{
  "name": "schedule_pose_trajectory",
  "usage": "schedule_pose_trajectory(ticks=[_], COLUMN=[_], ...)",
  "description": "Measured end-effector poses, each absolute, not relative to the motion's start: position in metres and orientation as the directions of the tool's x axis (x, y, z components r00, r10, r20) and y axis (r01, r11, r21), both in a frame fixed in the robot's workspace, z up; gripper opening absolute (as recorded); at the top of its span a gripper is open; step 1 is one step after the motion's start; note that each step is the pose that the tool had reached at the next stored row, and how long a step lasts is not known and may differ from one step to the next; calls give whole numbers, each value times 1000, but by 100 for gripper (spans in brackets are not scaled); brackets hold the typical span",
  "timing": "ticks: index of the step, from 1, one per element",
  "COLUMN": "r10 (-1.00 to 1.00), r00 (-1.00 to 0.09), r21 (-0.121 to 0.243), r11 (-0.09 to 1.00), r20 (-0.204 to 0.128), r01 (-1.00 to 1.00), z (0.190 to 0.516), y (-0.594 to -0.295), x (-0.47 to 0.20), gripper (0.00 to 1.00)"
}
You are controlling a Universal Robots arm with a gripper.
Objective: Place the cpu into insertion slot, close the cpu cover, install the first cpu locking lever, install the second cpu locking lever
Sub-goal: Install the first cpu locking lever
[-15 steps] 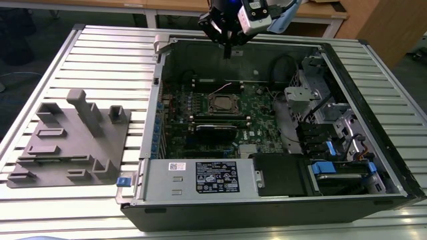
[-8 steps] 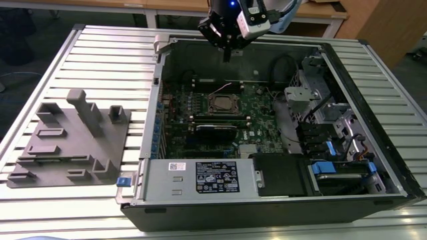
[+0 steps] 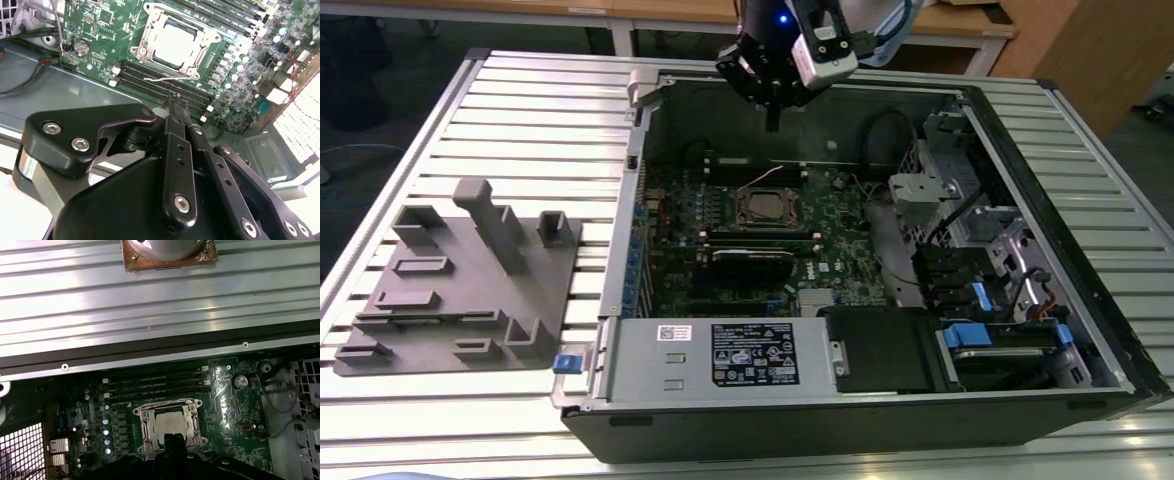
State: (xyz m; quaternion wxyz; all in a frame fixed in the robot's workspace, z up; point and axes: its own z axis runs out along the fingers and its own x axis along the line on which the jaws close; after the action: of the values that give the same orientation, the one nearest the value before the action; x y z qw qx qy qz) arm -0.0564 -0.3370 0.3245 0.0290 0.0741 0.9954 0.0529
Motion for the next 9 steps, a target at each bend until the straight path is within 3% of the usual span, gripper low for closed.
schedule_pose_trajectory(ticks=[9], r10=[152], r00=[-987], r21=[138], r11=[980], r20=[-46], r01=[145], z=[316], y=[-337], x=[-57], gripper=[10])
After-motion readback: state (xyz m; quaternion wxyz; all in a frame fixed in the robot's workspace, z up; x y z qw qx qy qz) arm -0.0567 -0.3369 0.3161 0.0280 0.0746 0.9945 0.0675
